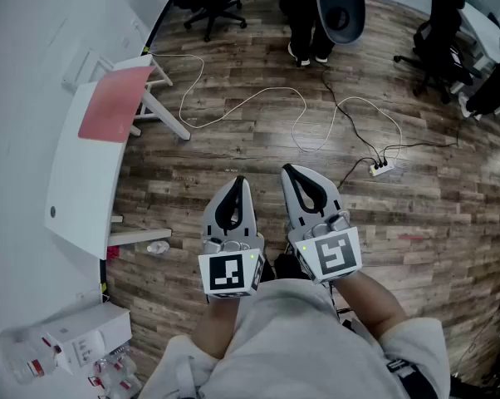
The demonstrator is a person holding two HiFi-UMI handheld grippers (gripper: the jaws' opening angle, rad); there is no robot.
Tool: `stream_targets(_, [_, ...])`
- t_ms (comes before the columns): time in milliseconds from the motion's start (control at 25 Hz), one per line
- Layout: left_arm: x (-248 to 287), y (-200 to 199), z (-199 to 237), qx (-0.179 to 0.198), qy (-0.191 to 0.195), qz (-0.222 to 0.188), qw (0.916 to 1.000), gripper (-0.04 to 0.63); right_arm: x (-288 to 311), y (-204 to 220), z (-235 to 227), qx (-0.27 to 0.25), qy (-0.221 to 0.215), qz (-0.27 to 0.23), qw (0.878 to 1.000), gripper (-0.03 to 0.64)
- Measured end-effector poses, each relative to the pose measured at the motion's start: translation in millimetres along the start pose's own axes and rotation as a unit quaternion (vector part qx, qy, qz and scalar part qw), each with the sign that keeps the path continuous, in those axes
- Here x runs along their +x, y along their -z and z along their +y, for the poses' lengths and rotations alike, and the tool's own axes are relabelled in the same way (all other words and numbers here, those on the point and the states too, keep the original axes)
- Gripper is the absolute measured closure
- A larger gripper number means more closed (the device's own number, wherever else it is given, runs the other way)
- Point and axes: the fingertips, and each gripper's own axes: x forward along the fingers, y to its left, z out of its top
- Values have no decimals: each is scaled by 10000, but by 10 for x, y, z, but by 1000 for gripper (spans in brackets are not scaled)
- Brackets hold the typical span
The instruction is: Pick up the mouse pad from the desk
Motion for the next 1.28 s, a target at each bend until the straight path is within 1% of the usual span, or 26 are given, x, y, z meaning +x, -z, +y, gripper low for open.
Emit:
stream_targets(120, [25, 52, 104, -23, -47, 34, 10000, 584, 106, 68, 23, 19, 12, 40, 10000, 579])
stream_targets(240, [50, 132, 183, -57, -79, 133, 9999, 584, 223, 148, 91, -20, -104, 151, 9998, 578])
stream_targets(320, [111, 162, 242, -65, -64, 201, 9998, 584, 319, 160, 84, -24, -75, 140, 9999, 578])
stream_targets(480, [263, 154, 524, -140, -173, 191, 9996, 584, 606, 155, 96, -38, -94, 202, 9997, 577])
stream_targets(640, [465, 192, 923, -163, -261, 260, 9992, 584, 1066, 119, 182, -136, -266, 214, 9993, 577])
stream_targets(840, [695, 221, 1553, -234, -424, 310, 9983, 584, 1691, 166, 467, -268, -591, 430, 9970, 577])
stream_targets(1120, [1104, 266, 2394, -230, -523, 385, 9976, 584, 2593, 176, 670, -268, -771, 524, 9953, 577])
stream_targets(1280, [1210, 310, 2761, -144, -521, 451, 9975, 584, 2963, 186, 823, -332, -869, 489, 9945, 577])
